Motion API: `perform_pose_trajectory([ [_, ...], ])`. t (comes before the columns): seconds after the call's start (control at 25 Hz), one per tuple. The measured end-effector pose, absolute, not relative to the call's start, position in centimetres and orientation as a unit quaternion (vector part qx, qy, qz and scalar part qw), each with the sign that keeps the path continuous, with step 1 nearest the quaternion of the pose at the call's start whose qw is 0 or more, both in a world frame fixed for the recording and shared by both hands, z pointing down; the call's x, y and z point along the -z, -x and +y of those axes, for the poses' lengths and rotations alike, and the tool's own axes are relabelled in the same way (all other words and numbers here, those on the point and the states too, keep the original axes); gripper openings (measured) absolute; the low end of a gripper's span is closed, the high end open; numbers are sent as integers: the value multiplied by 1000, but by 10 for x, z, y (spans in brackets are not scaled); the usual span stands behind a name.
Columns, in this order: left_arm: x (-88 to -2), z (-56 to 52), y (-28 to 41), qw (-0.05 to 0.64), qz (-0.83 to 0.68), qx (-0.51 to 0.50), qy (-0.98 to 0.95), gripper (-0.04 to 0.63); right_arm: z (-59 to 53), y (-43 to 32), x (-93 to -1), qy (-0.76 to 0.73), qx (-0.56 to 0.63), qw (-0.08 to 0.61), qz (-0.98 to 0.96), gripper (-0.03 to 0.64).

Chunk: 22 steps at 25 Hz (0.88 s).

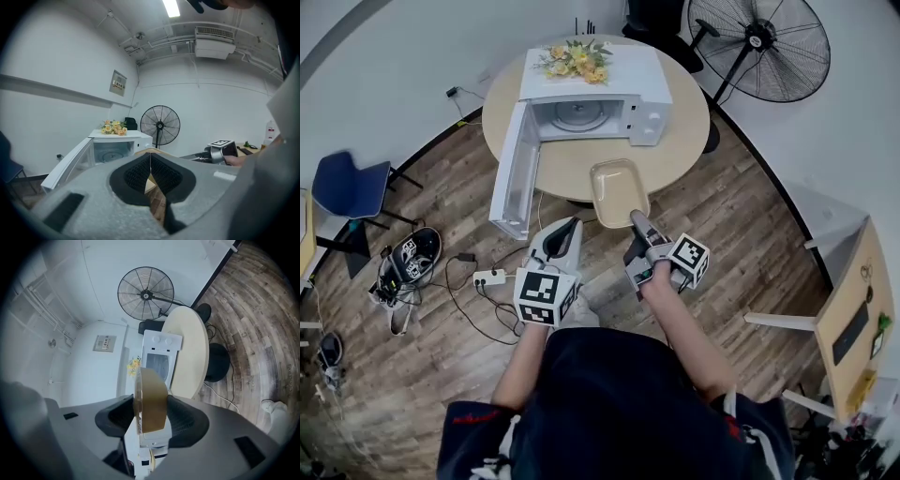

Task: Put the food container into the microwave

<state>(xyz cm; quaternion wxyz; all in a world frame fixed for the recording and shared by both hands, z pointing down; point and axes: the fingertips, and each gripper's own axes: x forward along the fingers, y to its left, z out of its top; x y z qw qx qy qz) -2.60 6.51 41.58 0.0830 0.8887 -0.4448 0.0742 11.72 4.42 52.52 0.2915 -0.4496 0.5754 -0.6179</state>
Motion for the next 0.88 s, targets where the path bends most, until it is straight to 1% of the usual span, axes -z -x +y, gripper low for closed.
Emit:
perform_pose_trajectory([
  [0.2, -420, 27, 49, 85, -433, -81, -894, 18, 2, -91, -526, 444, 615, 311, 573, 212],
  [0.44, -430, -2, 68, 89, -418, -86, -900, 18, -21, -64, -539, 449, 622, 314, 560, 212],
  [0.6, -436, -14, 72, 98, -410, -87, -903, 18, -30, -61, -546, 462, 627, 306, 548, 212],
  [0.88, -445, -25, 62, 105, -395, -91, -908, 18, -42, -66, -555, 464, 629, 315, 538, 212],
])
